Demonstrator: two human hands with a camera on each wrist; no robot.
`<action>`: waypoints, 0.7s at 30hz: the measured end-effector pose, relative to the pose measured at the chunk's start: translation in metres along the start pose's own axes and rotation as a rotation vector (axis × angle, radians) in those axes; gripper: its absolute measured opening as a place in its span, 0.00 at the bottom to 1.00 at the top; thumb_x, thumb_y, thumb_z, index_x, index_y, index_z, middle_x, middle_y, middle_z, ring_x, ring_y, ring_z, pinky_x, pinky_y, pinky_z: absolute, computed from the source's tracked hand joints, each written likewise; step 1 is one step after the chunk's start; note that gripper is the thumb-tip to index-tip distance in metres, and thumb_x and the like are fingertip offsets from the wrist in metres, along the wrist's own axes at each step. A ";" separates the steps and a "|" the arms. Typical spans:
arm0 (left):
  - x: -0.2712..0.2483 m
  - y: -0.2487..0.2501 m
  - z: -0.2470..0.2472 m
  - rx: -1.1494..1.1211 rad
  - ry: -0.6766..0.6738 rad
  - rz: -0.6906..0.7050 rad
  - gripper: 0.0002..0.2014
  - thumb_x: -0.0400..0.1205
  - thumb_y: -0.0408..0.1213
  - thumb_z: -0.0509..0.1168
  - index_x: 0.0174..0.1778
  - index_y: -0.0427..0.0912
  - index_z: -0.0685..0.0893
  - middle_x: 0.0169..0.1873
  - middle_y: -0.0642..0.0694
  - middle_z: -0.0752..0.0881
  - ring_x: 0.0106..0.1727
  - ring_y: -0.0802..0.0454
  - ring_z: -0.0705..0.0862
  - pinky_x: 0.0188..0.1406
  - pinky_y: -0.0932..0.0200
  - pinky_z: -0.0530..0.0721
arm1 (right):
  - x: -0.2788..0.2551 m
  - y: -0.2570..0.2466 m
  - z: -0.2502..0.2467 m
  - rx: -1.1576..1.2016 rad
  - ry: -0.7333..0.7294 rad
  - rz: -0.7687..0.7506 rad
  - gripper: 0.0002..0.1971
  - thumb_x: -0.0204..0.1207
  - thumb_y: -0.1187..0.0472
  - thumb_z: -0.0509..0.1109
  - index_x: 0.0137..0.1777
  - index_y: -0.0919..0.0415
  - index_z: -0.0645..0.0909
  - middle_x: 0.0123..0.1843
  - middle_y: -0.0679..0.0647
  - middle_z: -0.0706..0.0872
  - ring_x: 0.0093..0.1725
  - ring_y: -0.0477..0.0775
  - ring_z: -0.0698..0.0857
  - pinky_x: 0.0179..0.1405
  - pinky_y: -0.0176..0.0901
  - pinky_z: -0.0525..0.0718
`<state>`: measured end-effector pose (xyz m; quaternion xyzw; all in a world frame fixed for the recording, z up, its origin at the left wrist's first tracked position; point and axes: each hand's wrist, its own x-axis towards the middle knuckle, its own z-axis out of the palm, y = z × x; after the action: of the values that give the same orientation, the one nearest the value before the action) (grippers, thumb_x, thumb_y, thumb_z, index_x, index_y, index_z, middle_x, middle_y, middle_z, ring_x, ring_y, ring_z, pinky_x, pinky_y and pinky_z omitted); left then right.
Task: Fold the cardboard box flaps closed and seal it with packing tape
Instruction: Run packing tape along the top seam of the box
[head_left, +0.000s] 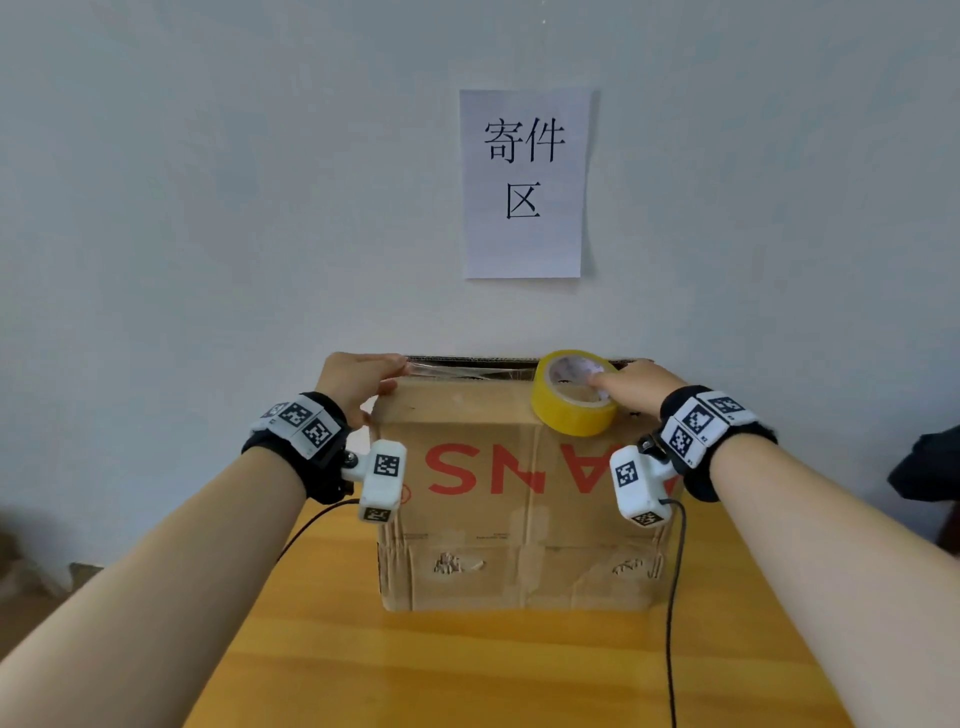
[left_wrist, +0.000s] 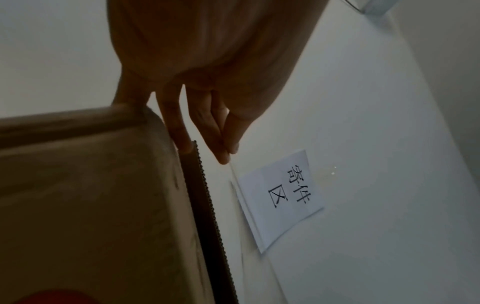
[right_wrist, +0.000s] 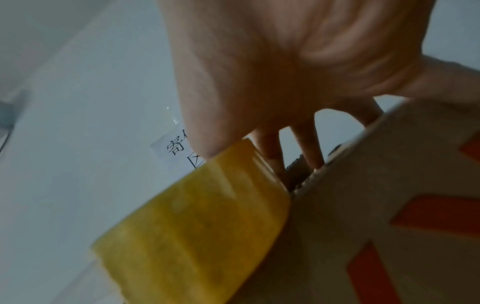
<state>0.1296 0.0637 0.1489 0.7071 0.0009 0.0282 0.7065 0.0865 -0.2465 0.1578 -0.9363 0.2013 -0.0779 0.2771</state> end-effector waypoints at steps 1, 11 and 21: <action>0.000 0.001 0.000 0.005 -0.009 -0.007 0.04 0.82 0.37 0.73 0.48 0.40 0.90 0.48 0.46 0.91 0.54 0.48 0.85 0.41 0.50 0.80 | 0.000 0.003 -0.002 -0.001 -0.005 0.004 0.22 0.80 0.40 0.65 0.49 0.62 0.78 0.37 0.55 0.79 0.35 0.53 0.78 0.31 0.45 0.70; -0.025 0.010 0.004 -0.073 0.020 -0.008 0.10 0.80 0.31 0.73 0.56 0.31 0.88 0.46 0.42 0.91 0.37 0.52 0.89 0.31 0.62 0.86 | -0.030 0.010 -0.018 0.034 0.019 0.014 0.33 0.77 0.32 0.67 0.66 0.61 0.80 0.67 0.63 0.84 0.61 0.63 0.85 0.61 0.52 0.85; -0.072 0.022 0.001 -0.017 -0.091 -0.093 0.10 0.81 0.36 0.73 0.56 0.40 0.90 0.50 0.48 0.93 0.46 0.52 0.90 0.60 0.46 0.84 | -0.081 0.026 -0.044 -0.021 -0.061 0.038 0.35 0.80 0.37 0.68 0.74 0.67 0.76 0.73 0.65 0.81 0.67 0.65 0.84 0.61 0.50 0.82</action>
<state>0.0565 0.0593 0.1685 0.7007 0.0011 -0.0368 0.7125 -0.0066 -0.2543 0.1774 -0.9371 0.2110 -0.0420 0.2749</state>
